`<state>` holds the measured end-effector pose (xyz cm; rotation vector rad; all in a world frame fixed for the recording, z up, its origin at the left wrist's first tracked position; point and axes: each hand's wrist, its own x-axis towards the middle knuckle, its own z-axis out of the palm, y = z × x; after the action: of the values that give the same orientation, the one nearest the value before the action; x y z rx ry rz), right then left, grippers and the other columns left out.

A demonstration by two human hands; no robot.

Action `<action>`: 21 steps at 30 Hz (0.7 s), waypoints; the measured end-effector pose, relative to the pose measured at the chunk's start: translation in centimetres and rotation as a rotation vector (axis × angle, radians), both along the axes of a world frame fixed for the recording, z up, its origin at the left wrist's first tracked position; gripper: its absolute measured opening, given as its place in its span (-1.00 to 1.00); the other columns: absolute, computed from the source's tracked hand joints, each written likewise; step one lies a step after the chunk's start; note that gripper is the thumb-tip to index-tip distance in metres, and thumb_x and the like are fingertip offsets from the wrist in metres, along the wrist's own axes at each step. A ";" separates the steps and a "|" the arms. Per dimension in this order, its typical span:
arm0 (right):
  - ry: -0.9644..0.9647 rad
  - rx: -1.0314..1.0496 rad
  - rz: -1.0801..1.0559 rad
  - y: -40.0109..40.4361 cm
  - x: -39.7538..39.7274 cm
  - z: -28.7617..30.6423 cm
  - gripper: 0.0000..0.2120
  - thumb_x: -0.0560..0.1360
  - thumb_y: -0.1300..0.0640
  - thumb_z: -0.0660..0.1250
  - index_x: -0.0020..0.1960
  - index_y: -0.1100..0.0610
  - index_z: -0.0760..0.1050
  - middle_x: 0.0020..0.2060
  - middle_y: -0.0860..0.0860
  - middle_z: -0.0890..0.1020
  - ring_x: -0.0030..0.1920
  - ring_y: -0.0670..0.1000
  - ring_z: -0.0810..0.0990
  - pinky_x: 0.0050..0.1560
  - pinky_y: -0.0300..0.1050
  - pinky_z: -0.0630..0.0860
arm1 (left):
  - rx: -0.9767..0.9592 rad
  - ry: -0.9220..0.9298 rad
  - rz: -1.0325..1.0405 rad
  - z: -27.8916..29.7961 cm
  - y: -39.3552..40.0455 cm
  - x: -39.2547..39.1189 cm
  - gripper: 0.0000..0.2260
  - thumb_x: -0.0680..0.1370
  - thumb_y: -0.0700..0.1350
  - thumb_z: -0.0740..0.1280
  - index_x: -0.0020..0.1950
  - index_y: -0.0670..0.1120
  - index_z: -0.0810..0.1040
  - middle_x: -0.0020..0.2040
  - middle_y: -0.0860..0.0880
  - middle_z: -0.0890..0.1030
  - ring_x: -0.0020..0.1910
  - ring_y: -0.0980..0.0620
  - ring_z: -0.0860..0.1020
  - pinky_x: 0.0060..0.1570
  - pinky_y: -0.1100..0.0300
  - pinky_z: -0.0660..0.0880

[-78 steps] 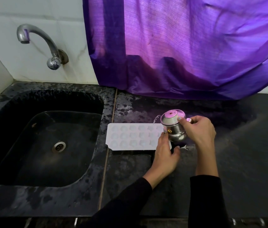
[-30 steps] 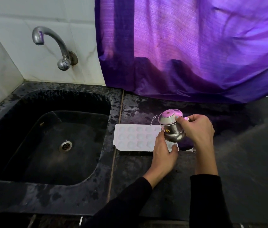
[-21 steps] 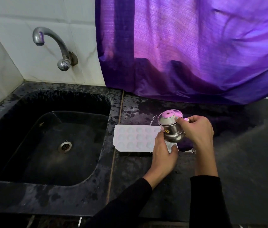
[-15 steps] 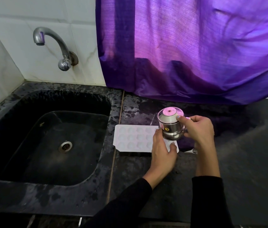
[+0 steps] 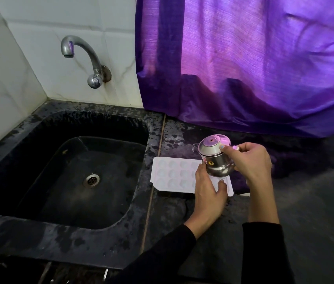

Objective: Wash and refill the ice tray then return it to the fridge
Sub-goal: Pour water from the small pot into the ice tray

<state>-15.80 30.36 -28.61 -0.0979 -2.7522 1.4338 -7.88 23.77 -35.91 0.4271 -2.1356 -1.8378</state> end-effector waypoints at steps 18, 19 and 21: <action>0.004 0.095 0.002 -0.6 -0.1 0.2 -0.70 0.32 -0.18 0.45 -0.28 0.05 0.55 -0.30 -0.01 0.66 -0.15 0.09 0.63 -0.03 0.03 0.54 | 0.033 -0.053 -0.015 -0.3 -0.1 -0.1 -0.42 0.50 -0.20 0.27 0.49 -0.02 0.17 0.36 0.03 0.34 0.35 0.12 0.33 0.34 0.17 0.32; 0.003 0.097 0.003 -0.6 -0.1 0.2 -0.70 0.33 -0.18 0.45 -0.28 0.05 0.55 -0.29 0.00 0.66 -0.15 0.09 0.63 -0.03 0.02 0.54 | 0.035 -0.057 -0.013 -0.3 -0.1 -0.1 -0.42 0.50 -0.19 0.27 0.49 -0.02 0.17 0.37 0.02 0.34 0.36 0.11 0.33 0.35 0.14 0.32; -0.002 0.100 0.005 -0.6 0.0 0.3 -0.71 0.33 -0.17 0.45 -0.28 0.05 0.54 -0.28 0.00 0.66 -0.14 0.09 0.62 -0.04 0.02 0.53 | 0.036 -0.060 -0.013 -0.3 0.0 -0.1 -0.42 0.50 -0.19 0.27 0.49 -0.02 0.17 0.38 0.02 0.34 0.36 0.10 0.32 0.35 0.11 0.33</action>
<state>-15.83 29.76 -28.31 -0.0889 -2.8217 1.2947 -7.98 23.73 -36.21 0.4833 -2.1516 -1.8959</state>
